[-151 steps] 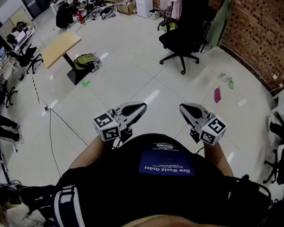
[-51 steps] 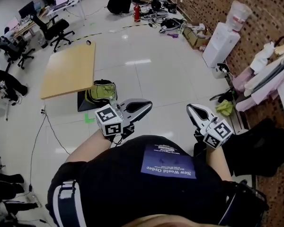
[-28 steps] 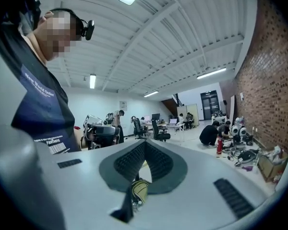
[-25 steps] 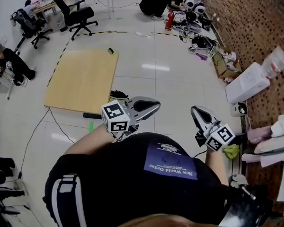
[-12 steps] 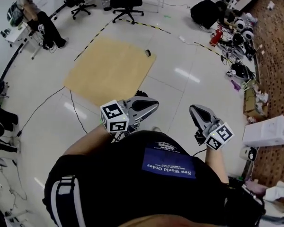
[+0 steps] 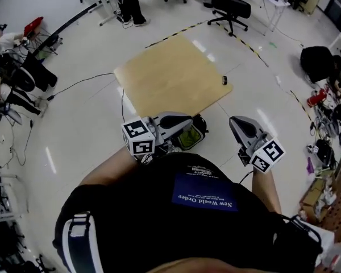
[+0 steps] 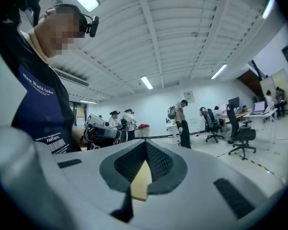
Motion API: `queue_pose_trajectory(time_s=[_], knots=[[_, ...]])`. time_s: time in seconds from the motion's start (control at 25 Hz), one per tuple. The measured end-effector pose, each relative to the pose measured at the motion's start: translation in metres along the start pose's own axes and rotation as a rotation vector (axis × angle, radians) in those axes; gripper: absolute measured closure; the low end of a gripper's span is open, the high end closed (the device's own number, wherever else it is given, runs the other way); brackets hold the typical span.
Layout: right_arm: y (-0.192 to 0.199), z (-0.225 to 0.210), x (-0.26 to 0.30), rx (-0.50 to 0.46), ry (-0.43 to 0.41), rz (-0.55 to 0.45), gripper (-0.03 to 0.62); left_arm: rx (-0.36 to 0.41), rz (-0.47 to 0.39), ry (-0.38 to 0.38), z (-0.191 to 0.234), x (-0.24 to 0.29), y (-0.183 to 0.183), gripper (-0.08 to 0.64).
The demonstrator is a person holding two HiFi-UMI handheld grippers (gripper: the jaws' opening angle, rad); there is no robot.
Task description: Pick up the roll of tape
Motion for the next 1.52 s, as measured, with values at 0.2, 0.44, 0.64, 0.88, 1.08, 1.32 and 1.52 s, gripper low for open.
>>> queue_pose_trajectory(time_s=[0.2,0.44,0.64,0.88,1.08,1.32,1.52], knots=[[-0.008,-0.010,0.061,0.006,-0.153,0.010,0.606,-0.009,-0.025,-0.145,0.028,-0.031,-0.003,0.552],[-0.030,0.021,0.146,-0.037,-0.245,0.030,0.606,-0.016,-0.092,-0.221,0.062,-0.109,-0.006,0.552],[-0.046,0.051,0.213,-0.005,-0.222,0.012,0.606,0.003,-0.116,-0.213,0.096,-0.186,-0.005,0.552],[-0.055,0.073,0.264,0.041,-0.182,0.006,0.606,0.034,-0.084,-0.208,0.132,-0.247,0.001,0.554],[-0.052,0.068,0.282,0.027,-0.203,0.045,0.606,-0.002,-0.106,-0.235,0.160,-0.251,0.000,0.552],[-0.052,0.041,0.270,-0.016,-0.232,0.079,0.606,-0.053,-0.145,-0.255,0.163,-0.219,-0.003,0.552],[-0.056,0.020,0.268,-0.014,-0.258,0.072,0.606,-0.058,-0.130,-0.289,0.166,-0.204,-0.007,0.552]])
Point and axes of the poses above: the fingertips, and each gripper's own axes: x forward along the fingers, z to its left, y out of its underside, the point moved 2 cm from there along -x, backward along the fingers, and after that the axes turned 11 degrees about z, right-handed, at the moved point
